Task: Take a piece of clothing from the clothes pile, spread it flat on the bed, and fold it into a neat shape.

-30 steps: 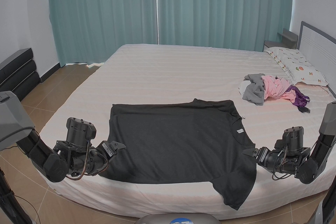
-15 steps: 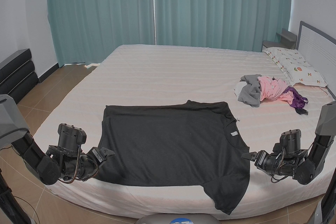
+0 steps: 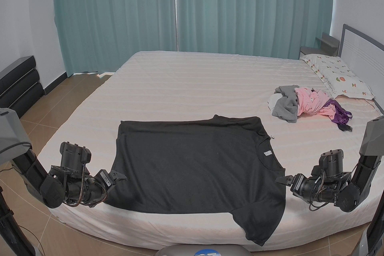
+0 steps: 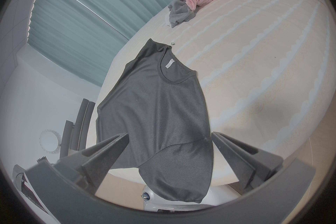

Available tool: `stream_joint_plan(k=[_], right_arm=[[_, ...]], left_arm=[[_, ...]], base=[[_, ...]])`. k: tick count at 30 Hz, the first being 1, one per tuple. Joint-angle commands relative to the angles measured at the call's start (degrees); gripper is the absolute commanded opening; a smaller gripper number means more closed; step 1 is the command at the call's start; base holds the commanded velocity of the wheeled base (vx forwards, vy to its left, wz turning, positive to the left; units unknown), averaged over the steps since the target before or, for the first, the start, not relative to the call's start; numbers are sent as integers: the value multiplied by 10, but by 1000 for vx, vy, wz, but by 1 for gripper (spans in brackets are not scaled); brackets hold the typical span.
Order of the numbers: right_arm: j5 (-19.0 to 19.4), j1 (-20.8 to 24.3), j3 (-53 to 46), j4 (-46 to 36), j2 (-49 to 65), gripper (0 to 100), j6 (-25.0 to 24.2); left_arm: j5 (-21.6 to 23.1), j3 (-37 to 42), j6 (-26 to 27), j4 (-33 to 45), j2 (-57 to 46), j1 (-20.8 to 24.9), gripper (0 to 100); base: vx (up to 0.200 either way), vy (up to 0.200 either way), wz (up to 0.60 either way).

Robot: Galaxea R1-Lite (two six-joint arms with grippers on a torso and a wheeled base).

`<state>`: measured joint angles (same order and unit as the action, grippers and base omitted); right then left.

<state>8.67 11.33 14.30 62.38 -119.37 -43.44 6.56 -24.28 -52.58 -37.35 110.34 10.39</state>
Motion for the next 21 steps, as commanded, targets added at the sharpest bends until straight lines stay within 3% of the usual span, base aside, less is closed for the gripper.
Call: stream_joint_plan(k=[1, 3, 12, 21], right_arm=[[0, 0, 0, 0, -2, 100, 0], [0, 0, 0, 0, -2, 100, 0], [-1, -1, 0, 0, -3, 100, 0], [-1, -2, 0, 0, -4, 100, 0]], left_arm=[[0, -2, -2, 0, 6, -3, 100], [2, -2, -2, -1, 4, -9, 100], [14, 4, 2, 0, 7, -13, 100], [14, 7, 5, -1, 44, -9, 100]], base=[[0, 0, 0], [0, 0, 0], [0, 200, 0], [0, 0, 0]])
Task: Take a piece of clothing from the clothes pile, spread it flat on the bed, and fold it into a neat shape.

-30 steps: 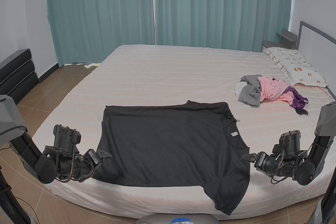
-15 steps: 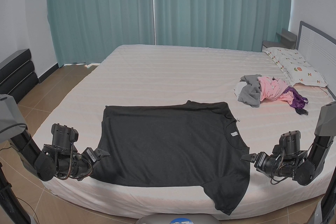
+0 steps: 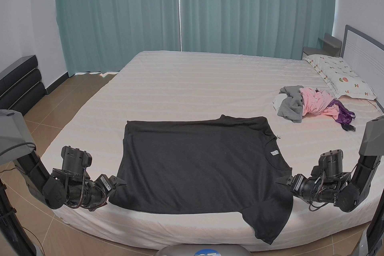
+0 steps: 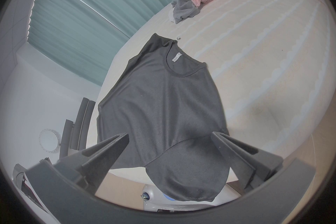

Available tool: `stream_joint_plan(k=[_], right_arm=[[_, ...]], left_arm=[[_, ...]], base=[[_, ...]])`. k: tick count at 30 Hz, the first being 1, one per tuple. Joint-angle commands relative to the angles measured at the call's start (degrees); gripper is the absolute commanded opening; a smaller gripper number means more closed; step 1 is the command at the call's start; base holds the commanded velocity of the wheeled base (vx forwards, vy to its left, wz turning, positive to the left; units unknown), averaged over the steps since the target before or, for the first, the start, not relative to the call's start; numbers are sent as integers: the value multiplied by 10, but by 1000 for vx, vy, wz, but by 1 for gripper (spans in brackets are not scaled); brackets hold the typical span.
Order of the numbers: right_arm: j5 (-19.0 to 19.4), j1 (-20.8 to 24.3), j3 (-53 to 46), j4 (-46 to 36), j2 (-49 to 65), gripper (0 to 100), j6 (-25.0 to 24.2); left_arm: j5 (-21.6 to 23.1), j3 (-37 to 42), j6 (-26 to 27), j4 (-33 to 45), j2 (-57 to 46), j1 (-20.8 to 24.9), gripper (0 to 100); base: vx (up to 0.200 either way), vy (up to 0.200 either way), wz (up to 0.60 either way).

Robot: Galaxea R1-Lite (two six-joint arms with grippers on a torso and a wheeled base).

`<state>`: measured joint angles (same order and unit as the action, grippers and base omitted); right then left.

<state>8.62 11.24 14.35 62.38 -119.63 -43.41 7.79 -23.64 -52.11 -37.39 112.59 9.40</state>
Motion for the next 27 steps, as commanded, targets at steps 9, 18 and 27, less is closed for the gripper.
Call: stream_joint_plan(k=[9, 18, 27], right_arm=[[1, -1, 0, 0, -2, 100, 0], [1, -1, 1, 0, -2, 100, 0], [2, -1, 2, 0, -2, 100, 0]], left_arm=[[3, -3, -2, -1, 24, 16, 100], [-7, -17, 0, -10, 59, 15, 100], [-34, -33, 18, -59, 100, 10, 100]], base=[[0, 0, 0], [-67, 0, 0], [0, 0, 0]])
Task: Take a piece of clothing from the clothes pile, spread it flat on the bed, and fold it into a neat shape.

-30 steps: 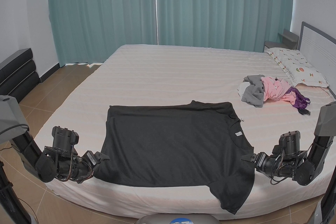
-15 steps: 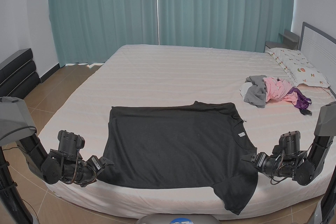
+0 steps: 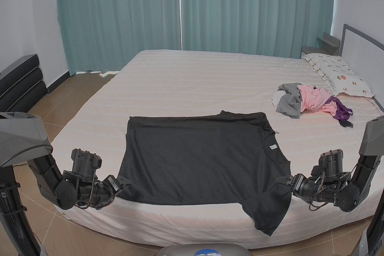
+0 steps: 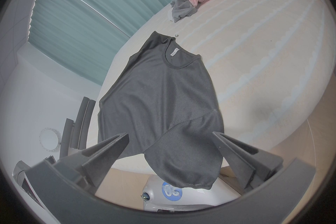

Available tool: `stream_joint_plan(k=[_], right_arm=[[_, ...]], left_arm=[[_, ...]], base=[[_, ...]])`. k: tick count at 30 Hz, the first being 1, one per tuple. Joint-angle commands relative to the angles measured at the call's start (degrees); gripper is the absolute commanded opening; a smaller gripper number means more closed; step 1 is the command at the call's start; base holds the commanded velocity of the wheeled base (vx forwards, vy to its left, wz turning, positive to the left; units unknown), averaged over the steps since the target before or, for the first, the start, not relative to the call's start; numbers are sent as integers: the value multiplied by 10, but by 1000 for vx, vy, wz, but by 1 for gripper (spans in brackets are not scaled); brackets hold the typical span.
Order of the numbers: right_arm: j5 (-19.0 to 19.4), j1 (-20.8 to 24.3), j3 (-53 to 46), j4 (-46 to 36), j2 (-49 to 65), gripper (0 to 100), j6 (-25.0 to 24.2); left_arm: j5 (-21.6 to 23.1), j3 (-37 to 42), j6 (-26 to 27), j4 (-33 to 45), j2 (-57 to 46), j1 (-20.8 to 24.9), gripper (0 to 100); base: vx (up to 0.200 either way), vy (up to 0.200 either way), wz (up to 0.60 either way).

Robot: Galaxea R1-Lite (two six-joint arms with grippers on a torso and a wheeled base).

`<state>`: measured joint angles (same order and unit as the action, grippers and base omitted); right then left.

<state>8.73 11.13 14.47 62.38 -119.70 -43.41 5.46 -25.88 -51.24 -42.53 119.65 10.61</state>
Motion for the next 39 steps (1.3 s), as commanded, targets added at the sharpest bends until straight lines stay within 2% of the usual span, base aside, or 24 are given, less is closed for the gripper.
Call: stream_joint_plan(k=[1, 6, 14, 15, 21, 32, 39], right_arm=[[1, 0, 1, 0, -1, 100, 0], [1, -1, 2, 0, -1, 100, 0], [1, -2, 2, 0, -2, 100, 0], [1, -2, 2, 0, -3, 100, 0], [1, -6, 0, 0, -3, 100, 0], [-4, -11, -3, 0, -2, 100, 1], [-4, -14, -6, 0, -2, 100, 3]], left_arm=[[-19, -11, 19, -10, 36, -2, 100], [-65, -42, 42, -10, 69, 1, 100], [-70, -56, 42, -9, 79, 2, 100], [-71, -56, 42, -9, 79, 2, 0], [-92, -55, 41, -9, 79, -2, 0], [-97, -9, 46, -4, 46, -9, 0], [-101, -7, 55, -4, 43, -10, 0]], base=[[0, 0, 0], [0, 0, 0], [0, 0, 0], [0, 0, 0], [0, 0, 0], [0, 0, 0], [0, 0, 0]])
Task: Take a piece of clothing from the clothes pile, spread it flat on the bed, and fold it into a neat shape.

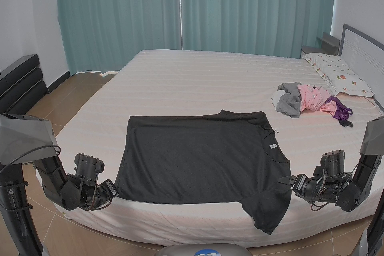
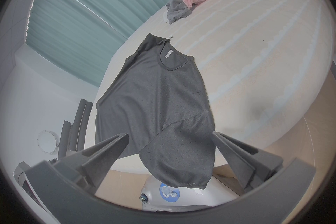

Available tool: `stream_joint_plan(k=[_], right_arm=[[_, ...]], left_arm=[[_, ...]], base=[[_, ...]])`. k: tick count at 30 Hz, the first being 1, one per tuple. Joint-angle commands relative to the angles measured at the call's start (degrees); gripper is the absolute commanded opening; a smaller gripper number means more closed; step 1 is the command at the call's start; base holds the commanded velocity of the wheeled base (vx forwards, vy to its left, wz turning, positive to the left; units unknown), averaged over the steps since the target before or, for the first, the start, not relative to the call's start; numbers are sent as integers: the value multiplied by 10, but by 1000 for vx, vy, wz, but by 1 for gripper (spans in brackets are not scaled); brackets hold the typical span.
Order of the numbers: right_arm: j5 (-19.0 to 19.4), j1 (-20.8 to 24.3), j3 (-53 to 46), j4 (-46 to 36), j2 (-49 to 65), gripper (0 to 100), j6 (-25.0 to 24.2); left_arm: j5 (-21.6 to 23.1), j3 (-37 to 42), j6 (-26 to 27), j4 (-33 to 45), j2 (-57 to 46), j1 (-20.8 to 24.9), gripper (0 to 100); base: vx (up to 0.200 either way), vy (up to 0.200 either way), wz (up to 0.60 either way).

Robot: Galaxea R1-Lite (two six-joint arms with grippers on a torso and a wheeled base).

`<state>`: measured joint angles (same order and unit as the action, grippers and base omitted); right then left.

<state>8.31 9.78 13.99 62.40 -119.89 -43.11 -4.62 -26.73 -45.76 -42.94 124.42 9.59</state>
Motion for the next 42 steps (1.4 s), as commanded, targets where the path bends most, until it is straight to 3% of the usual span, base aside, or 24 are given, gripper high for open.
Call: stream_joint_plan(k=[1, 13, 14, 31, 32, 36, 42], right_arm=[[0, 0, -1, 0, 0, 100, 0], [2, 0, 0, 0, -4, 100, 0], [2, 0, 0, 0, -4, 100, 0], [4, 0, 2, 2, -13, 100, 0], [4, 0, 2, 4, -12, 100, -1], [3, 2, -5, 28, -19, 100, -1], [3, 0, -14, 49, -21, 100, 0]], left_arm=[[0, 3, 1, 0, -3, 0, 0], [8, 8, 13, -10, 0, -11, 0], [9, 5, 12, -15, 0, -11, 100], [-8, -50, 12, -32, 57, 24, 100], [-9, -51, 12, -32, 57, 24, 0], [-38, -45, 11, -33, 65, 27, 0], [-44, -20, 11, -33, 61, 22, 0]], base=[[0, 0, 0], [0, 0, 0], [0, 0, 0], [0, 0, 0], [0, 0, 0], [0, 0, 0], [0, 0, 0]])
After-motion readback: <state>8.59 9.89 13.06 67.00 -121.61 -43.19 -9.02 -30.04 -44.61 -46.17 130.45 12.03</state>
